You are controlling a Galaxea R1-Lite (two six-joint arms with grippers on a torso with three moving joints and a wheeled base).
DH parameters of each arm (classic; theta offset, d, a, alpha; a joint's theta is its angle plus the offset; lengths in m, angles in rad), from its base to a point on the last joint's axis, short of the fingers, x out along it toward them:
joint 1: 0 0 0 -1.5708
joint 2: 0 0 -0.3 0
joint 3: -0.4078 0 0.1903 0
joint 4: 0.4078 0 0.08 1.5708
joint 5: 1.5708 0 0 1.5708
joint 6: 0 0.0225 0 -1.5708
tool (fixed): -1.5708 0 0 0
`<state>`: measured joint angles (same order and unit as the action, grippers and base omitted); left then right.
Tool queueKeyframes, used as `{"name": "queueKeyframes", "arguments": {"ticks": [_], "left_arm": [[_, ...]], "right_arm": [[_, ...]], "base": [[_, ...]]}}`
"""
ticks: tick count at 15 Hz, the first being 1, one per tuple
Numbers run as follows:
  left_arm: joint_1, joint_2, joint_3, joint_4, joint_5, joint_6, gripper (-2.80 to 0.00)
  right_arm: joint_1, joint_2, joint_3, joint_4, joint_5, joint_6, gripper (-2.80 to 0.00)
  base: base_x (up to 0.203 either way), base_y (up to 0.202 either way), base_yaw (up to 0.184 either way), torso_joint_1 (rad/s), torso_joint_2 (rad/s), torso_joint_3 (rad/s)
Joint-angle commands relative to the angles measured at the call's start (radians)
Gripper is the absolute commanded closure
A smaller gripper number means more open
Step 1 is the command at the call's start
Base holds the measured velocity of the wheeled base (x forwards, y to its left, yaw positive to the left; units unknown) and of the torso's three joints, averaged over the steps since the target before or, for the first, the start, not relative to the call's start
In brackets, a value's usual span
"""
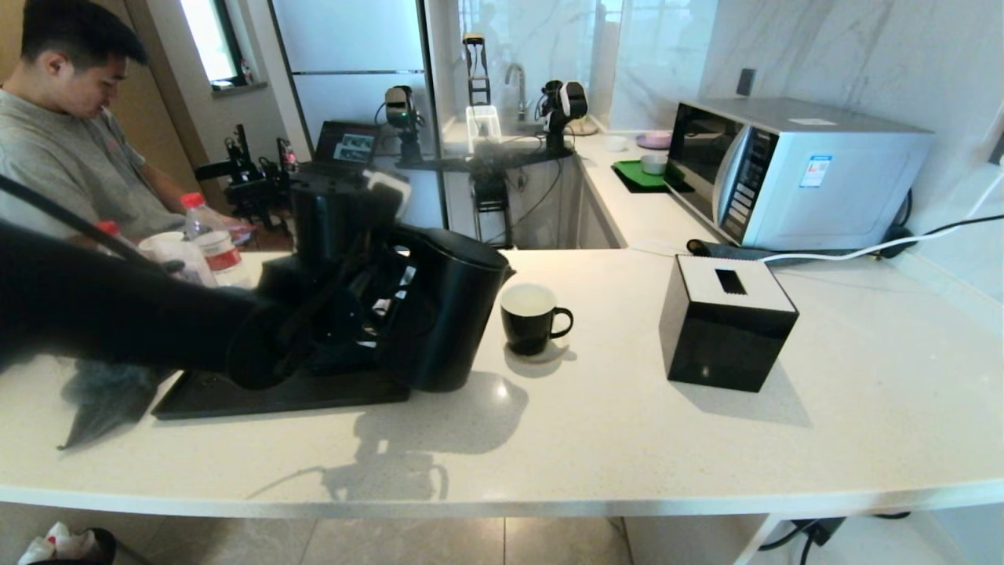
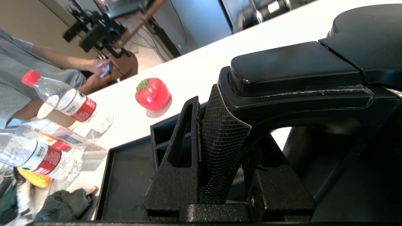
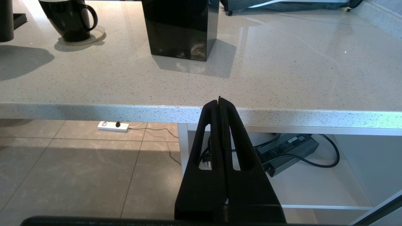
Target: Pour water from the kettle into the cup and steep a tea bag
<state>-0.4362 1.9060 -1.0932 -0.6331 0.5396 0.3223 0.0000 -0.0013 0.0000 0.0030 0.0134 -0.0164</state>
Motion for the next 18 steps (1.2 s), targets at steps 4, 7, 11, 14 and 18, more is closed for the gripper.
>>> {"name": "queueKeyframes", "arguments": {"ticks": [4,7,11,14,18], "left_arm": [[-0.006,0.020,-0.085,0.082,0.003,0.008,0.00],[-0.004,0.035,-0.109,0.084,0.003,0.030,0.00],[-0.001,0.045,-0.140,0.120,0.003,0.045,0.00],[0.001,0.050,-0.172,0.179,0.002,0.047,0.00],[0.002,0.059,-0.186,0.188,0.002,0.075,0.00]], "right_arm": [[0.000,0.001,0.000,0.000,0.000,0.000,0.00],[0.000,0.001,0.000,0.000,0.000,0.000,0.00],[0.000,0.001,0.000,0.000,0.000,0.000,0.00],[0.000,0.001,0.000,0.000,0.000,0.000,0.00],[0.000,0.001,0.000,0.000,0.000,0.000,0.00]], "base": [[0.000,0.000,0.000,0.000,0.00,0.000],[0.000,0.000,0.000,0.000,0.00,0.000],[0.000,0.000,0.000,0.000,0.00,0.000],[0.000,0.000,0.000,0.000,0.00,0.000],[0.000,0.000,0.000,0.000,0.00,0.000]]}}
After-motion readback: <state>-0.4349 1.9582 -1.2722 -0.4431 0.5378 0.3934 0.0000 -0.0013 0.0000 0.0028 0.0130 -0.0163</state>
